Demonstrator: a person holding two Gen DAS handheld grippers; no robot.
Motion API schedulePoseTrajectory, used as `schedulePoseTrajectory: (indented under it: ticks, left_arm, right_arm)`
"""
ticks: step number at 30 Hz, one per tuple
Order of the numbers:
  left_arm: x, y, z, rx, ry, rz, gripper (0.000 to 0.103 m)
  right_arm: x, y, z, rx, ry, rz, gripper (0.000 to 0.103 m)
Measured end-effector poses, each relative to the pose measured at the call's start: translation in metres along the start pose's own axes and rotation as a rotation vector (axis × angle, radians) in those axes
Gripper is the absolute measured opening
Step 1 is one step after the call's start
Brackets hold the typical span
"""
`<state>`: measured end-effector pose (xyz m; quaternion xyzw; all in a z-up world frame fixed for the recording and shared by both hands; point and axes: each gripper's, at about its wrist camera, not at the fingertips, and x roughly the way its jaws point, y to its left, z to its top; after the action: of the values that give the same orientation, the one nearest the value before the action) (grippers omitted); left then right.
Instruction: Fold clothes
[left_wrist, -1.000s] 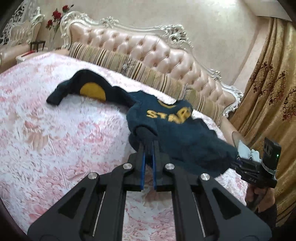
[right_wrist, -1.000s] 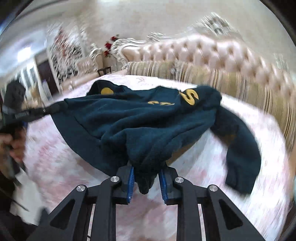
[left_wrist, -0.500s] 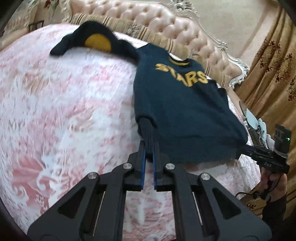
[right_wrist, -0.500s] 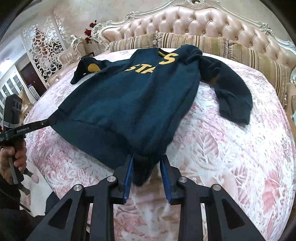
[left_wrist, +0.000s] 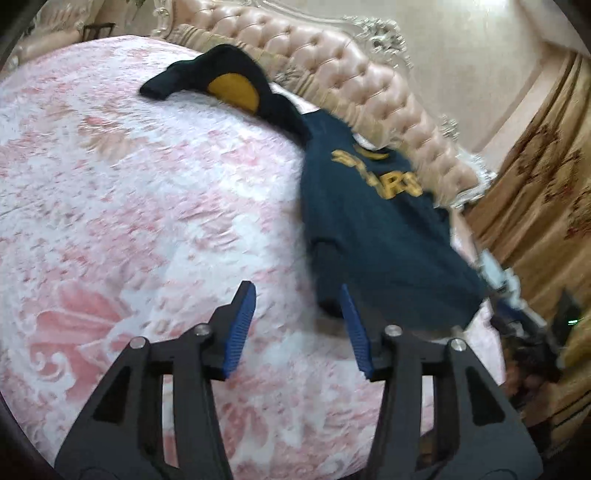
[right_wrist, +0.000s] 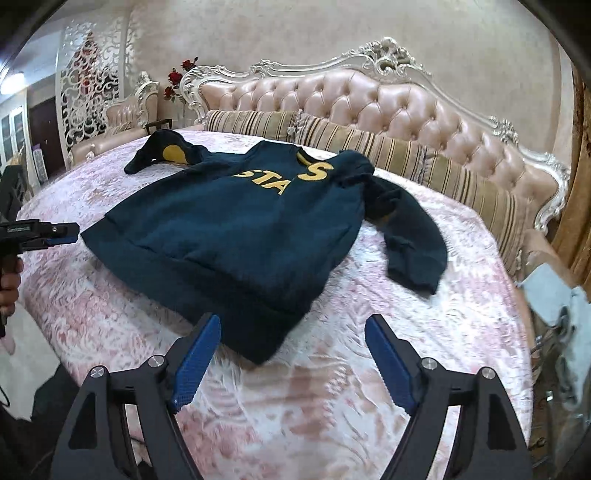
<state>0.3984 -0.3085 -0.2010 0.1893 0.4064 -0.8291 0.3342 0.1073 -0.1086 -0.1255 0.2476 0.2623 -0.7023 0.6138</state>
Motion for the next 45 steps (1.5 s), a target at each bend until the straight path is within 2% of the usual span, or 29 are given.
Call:
schedulePoseTrajectory:
  ticks: [3,6,9,10,11,12,14,15,18,20,23,27,30,32,35,38,40,43,45]
  left_arm:
    - [0.014,-0.009,0.006,0.021,0.031,-0.043,0.057]
    - [0.037,-0.016,0.007,0.026,0.096,-0.040,0.057]
    - [0.047,-0.016,0.006,0.001,0.126,-0.050,0.057]
    - [0.049,-0.019,0.007,0.012,0.134,-0.054,0.037]
    - [0.050,-0.021,0.008,0.024,0.142,-0.057,0.006]
    - [0.049,-0.023,0.011,0.028,0.139,-0.055,0.007]
    - [0.045,-0.029,0.019,0.036,0.117,-0.071,0.006]
    - [0.042,-0.033,0.025,0.043,0.101,-0.084,0.006]
    - [0.038,-0.045,0.045,0.074,0.053,-0.078,0.006]
    - [0.040,-0.050,0.057,0.083,0.030,-0.060,0.007]
    - [0.036,-0.056,0.063,0.094,0.016,-0.046,0.006]
    - [0.015,-0.061,0.055,0.127,0.017,-0.050,0.006]
    - [0.002,-0.060,0.054,0.126,0.011,-0.062,0.007]
    - [0.005,-0.056,0.051,0.127,0.014,-0.052,0.007]
    - [0.024,-0.049,0.044,0.132,0.052,0.002,0.007]
    - [0.037,-0.048,0.033,0.163,0.084,0.047,0.008]
    - [0.042,-0.044,0.024,0.169,0.103,0.070,0.011]
    - [0.043,-0.033,0.012,0.163,0.115,0.110,0.035]
    - [0.035,-0.025,0.008,0.143,0.111,0.095,0.039]
  right_arm:
    - [0.011,-0.005,0.002,0.057,0.010,0.072,0.081]
    - [0.025,-0.001,0.003,0.060,-0.004,0.088,0.081]
    - [0.038,0.003,0.004,0.067,0.027,0.115,0.081]
    - [0.040,0.005,0.004,0.062,0.029,0.130,0.081]
    - [0.043,0.007,0.004,0.056,0.030,0.145,0.078]
    - [0.045,0.008,0.006,0.053,0.031,0.152,0.056]
    - [0.044,0.007,0.013,0.053,0.024,0.168,0.031]
    - [0.042,0.005,0.018,0.057,0.016,0.178,0.028]
    - [0.034,0.001,0.033,0.060,-0.016,0.193,0.027]
    - [0.032,0.002,0.044,0.049,-0.042,0.156,0.027]
    - [0.032,0.003,0.050,0.066,-0.019,0.139,0.027]
    - [0.013,-0.005,0.047,0.159,0.032,0.211,0.026]
    - [-0.002,-0.017,0.046,0.245,0.063,0.304,0.027]
    - [-0.001,-0.019,0.045,0.245,0.081,0.293,0.027]
    - [0.015,-0.015,0.039,0.220,0.126,0.258,0.027]
    - [0.035,-0.001,0.028,0.130,0.174,0.162,0.027]
    - [0.043,0.005,0.018,0.091,0.196,0.121,0.028]
    - [0.046,0.009,0.008,0.046,0.217,0.082,0.033]
    - [0.047,0.009,0.003,0.022,0.225,0.064,0.037]
